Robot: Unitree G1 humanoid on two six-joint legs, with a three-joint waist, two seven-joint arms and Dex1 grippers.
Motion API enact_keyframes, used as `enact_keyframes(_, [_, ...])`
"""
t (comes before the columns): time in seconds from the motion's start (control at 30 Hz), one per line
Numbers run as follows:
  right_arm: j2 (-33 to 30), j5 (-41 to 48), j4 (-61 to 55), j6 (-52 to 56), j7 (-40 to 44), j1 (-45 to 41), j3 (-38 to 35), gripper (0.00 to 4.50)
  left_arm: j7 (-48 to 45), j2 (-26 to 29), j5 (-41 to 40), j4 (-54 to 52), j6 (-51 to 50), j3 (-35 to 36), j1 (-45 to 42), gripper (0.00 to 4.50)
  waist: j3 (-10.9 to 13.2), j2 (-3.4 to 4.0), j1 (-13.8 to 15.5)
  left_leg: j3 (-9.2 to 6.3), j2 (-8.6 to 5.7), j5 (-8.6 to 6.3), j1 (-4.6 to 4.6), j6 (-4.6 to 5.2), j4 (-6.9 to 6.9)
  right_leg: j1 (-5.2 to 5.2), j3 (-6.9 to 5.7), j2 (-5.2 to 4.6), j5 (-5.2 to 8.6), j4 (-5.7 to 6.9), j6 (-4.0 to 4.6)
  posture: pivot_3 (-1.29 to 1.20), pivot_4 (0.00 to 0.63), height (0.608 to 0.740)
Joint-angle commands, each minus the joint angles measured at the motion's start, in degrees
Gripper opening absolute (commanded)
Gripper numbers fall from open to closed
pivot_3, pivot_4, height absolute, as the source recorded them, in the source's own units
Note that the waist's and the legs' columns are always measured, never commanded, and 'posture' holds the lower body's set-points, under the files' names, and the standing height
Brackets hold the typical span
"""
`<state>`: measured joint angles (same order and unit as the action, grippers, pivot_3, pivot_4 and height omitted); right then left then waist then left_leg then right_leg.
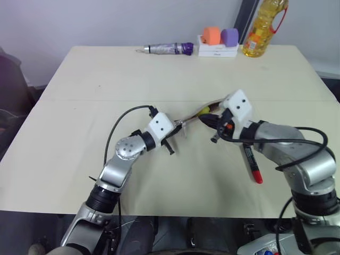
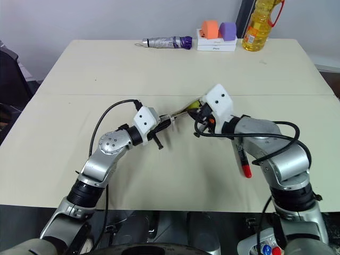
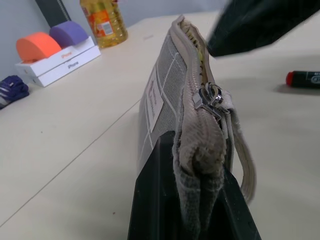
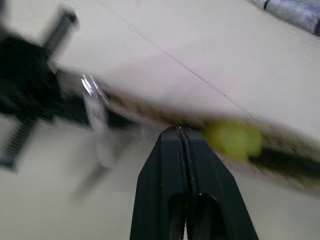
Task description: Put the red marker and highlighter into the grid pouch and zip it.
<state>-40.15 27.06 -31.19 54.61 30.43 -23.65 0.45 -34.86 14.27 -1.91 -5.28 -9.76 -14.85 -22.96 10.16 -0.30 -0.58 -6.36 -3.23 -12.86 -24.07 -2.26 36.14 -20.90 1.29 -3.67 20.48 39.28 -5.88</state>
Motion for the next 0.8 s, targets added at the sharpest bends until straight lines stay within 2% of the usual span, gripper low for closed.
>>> enact_keyframes(0.03, [-5.3, 1.7, -0.9, 1.3, 3.7, 3.4, -6.2, 0.31, -1.1, 0.9, 0.2, -2.4, 0.9, -0.7, 0.3, 0.00, 0.0, 0.00, 0.1, 0.00, 0.00, 0.00, -0.01, 0.00, 0.01, 0.02, 0.00, -0.01, 0.00, -0.01, 0.00, 0.00, 0.150, 0.740])
enact_keyframes(0.1, [-9.6, 3.2, -2.7, 3.2, 6.3, 7.7, -9.8, 0.96, -1.7, 1.7, 1.4, -2.0, 2.2, -1.9, 0.5, 0.00, 0.0, 0.00, 0.1, 0.00, -0.01, 0.00, -0.01, 0.01, 0.02, 0.03, 0.00, 0.00, 0.00, -0.01, 0.00, 0.00, 0.150, 0.740])
enact_keyframes(0.17, [-13.0, 2.7, -4.3, 4.2, 7.2, 12.9, -12.5, 1.89, -2.4, 2.5, 2.5, -1.4, 3.7, -3.1, 0.7, 0.00, 0.0, 0.00, 0.1, 0.00, 0.00, -0.01, 0.00, 0.02, 0.01, 0.04, 0.00, 0.01, 0.00, -0.02, 0.00, 0.00, 0.150, 0.740])
enact_keyframes(0.27, [-15.0, 1.5, -5.3, 5.7, 6.2, 20.5, -16.7, 3.51, -3.7, 3.3, 3.9, 0.0, 6.8, -5.0, 0.8, 0.00, 0.0, 0.00, 0.0, 0.00, 0.02, -0.02, 0.00, 0.03, 0.00, 0.05, 0.00, 0.02, 0.00, -0.02, 0.00, 0.00, 0.150, 0.740])
enact_keyframes(0.43, [-13.0, 3.3, -7.6, 9.7, 4.6, 27.2, -20.8, 3.51, -4.5, 2.9, 3.8, 1.9, 8.8, -5.7, 0.6, 0.00, 0.0, 0.00, -0.1, 0.06, 0.03, -0.02, 0.11, 0.03, 0.02, 0.12, 0.01, 0.03, 0.00, 0.03, 0.00, 0.00, 0.150, 0.740])
enact_keyframes(0.6, [-12.9, 2.5, -8.2, 11.3, 4.1, 33.3, -20.4, 3.51, -4.7, 2.5, 3.7, 3.5, 9.7, -5.5, -0.2, 0.00, 0.0, -0.01, 0.1, 0.04, 0.01, -0.03, 0.13, 0.05, 0.04, 0.20, 0.00, 0.02, 0.00, -0.01, 0.00, 0.00, 0.150, 0.740])
enact_keyframes(0.7, [-12.3, 3.2, -7.0, 11.6, 4.0, 33.8, -21.1, 2.64, -4.5, 2.5, 3.5, 3.9, 9.9, -5.0, -0.2, 0.00, 0.0, -0.01, -0.1, 0.05, 0.01, -0.03, 0.15, 0.05, 0.04, 0.23, -0.01, 0.02, 0.00, -0.03, -0.01, 0.00, 0.150, 0.740])
enact_keyframes(0.8, [-13.0, 3.0, -6.1, 10.7, 4.7, 33.4, -20.5, 1.11, -4.3, 2.6, 3.6, 4.1, 10.0, -4.6, -0.1, 0.00, 0.0, -0.01, -0.1, 0.05, 0.02, -0.03, 0.29, 0.05, 0.00, 0.31, 0.00, 0.04, 0.00, -0.02, -0.01, 0.00, 0.150, 0.740])
